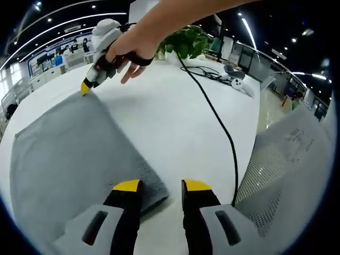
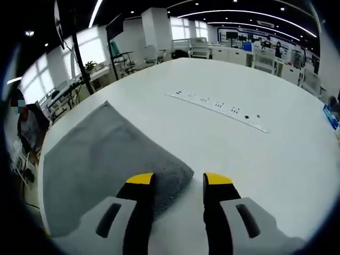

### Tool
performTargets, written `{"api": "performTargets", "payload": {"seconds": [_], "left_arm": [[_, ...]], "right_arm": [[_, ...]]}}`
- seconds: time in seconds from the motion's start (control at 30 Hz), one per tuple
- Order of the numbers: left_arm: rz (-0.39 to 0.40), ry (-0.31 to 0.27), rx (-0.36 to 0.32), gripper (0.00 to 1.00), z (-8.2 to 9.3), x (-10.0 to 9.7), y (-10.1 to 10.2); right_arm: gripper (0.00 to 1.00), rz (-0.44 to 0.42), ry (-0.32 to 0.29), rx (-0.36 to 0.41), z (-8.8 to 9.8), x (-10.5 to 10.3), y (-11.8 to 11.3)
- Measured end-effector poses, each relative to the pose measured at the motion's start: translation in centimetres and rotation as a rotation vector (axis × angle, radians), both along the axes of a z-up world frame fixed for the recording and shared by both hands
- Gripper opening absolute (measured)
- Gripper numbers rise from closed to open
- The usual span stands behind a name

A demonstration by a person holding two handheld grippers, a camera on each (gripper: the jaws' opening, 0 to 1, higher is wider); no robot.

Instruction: Fold the towel on the table until its edges align and the towel forms a compact rectangular stack.

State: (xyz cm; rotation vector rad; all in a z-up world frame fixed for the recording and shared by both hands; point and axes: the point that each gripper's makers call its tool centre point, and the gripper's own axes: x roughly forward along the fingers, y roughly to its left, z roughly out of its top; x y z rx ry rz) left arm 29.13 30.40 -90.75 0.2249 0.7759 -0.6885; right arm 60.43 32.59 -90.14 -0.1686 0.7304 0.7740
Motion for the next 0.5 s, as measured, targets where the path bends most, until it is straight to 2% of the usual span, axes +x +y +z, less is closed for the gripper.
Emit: {"api": "performTargets", "payload": {"seconds": [0.17, 0.23, 0.3, 0.37, 0.5], "left_arm": [[-0.009, 0.004, 0.011, 0.3, -0.3, -0.1, -0.1], [-0.01, 0.006, 0.014, 0.3, -0.3, -0.1, -0.1], [-0.014, 0.008, 0.021, 0.29, -0.3, -0.1, -0.1], [-0.028, 0.001, 0.039, 0.28, -0.4, 0.0, 0.0], [-0.021, 0.0, 0.032, 0.27, -0.6, 0.1, 0.1]], "right_arm": [[0.28, -0.015, 0.007, -0.006, -0.4, 0.4, -0.2], [0.25, -0.025, 0.023, 0.016, -0.5, 0.4, 0.0], [0.21, -0.027, 0.033, -0.002, -0.8, 0.5, -0.3], [0.18, -0.022, 0.038, -0.007, -1.0, 0.3, -0.3], [0.16, -0.017, 0.044, -0.003, -1.1, -0.1, -0.3]]}}
